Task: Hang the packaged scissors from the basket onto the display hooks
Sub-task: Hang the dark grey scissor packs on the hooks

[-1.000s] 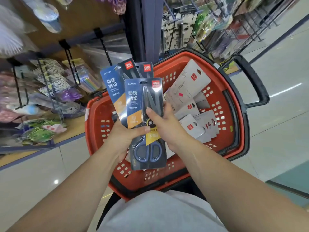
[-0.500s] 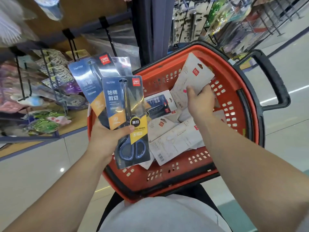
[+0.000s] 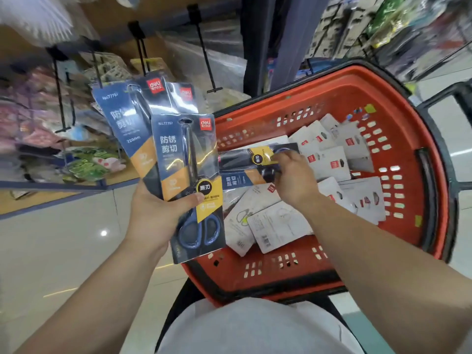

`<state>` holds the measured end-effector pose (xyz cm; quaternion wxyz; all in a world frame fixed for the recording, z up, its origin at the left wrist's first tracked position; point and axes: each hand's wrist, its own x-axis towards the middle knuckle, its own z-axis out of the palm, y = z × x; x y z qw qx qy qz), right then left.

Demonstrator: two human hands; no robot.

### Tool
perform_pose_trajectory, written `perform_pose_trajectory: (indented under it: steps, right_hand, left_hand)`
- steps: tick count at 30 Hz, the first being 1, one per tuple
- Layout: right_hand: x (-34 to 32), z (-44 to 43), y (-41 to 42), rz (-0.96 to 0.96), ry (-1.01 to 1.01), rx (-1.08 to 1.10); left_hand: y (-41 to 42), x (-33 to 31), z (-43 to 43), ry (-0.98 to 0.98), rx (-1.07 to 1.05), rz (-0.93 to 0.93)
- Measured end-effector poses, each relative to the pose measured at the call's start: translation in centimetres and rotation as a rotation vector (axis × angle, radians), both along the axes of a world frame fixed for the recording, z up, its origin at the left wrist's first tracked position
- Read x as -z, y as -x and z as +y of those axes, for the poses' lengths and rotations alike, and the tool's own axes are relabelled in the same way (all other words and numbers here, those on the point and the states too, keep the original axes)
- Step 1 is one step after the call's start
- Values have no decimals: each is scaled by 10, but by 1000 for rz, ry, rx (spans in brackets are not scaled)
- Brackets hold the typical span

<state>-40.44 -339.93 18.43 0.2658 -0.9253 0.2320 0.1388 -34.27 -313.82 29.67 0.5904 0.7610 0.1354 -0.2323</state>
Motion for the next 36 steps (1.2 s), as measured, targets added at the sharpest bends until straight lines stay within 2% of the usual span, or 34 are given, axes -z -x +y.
perform_pose_trajectory:
  steps: [4, 6, 12, 16, 20, 27, 30, 34, 36]
  right_hand:
    - [10, -14, -33, 234, 104, -326]
    - [18, -14, -45, 284, 136, -446]
    - [14, -4, -63, 223, 293, -656]
    - [14, 15, -58, 236, 281, -764]
    - [11, 27, -51, 161, 314, -657]
    - [-16, 22, -28, 212, 231, -557]
    - [-41, 5, -14, 185, 102, -347]
    - [-85, -20, 2, 53, 3, -79]
    - [-104, -29, 7, -9, -116, 85]
  left_hand:
    - [-6, -7, 12, -10, -28, -5]
    - [-9, -9, 21, -21, -50, 5]
    - [-13, -11, 40, -46, -60, 34]
    - [-13, -9, 43, -4, -64, 60]
    - [-10, -11, 45, 30, -54, 77]
    - [-6, -11, 47, 71, -72, 101]
    - [-3, -13, 44, 89, -88, 103]
    - [3, -24, 32, 111, -96, 76]
    - [5, -26, 24, 113, -106, 77]
